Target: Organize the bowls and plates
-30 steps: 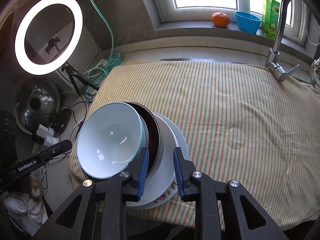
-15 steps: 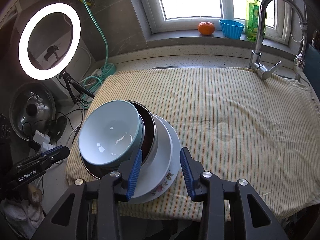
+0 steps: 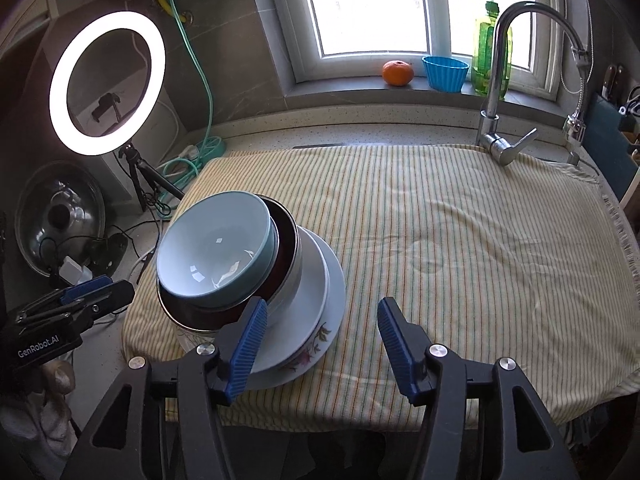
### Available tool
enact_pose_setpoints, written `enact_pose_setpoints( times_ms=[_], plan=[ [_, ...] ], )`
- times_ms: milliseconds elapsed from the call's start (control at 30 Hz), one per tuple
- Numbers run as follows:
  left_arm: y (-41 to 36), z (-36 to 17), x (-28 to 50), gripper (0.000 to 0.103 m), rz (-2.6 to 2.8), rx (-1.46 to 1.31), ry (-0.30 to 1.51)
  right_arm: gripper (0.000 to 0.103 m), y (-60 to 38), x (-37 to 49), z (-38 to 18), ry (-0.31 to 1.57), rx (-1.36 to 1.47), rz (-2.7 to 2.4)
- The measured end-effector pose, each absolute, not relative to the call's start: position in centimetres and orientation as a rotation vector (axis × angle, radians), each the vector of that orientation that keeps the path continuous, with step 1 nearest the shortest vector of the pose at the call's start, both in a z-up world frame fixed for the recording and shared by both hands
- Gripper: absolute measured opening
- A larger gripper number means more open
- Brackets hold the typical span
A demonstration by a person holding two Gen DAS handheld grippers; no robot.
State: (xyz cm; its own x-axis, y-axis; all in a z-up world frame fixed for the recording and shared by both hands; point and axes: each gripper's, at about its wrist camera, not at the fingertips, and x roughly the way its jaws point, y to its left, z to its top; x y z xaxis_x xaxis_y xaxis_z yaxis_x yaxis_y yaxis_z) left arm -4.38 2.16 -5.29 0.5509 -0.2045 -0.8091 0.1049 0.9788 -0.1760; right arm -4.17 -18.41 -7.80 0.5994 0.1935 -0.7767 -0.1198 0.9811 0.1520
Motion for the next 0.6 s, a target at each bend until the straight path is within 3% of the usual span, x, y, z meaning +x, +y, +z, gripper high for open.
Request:
enact_pose_setpoints(
  times_ms=[100, 600],
  plan=[
    [1.6, -5.0, -4.9, 0.059, -0.165, -0.098, 0.962, 0.071, -18.1, -4.7, -7.6, 0.888, 0.059, 0.211],
    [0.9, -3.7, -6.4, 0.066, -0.098, -0.119, 0.933, 0.075, -18.8, -5.3, -6.5, 0.867, 0.056, 0.251]
  ],
)
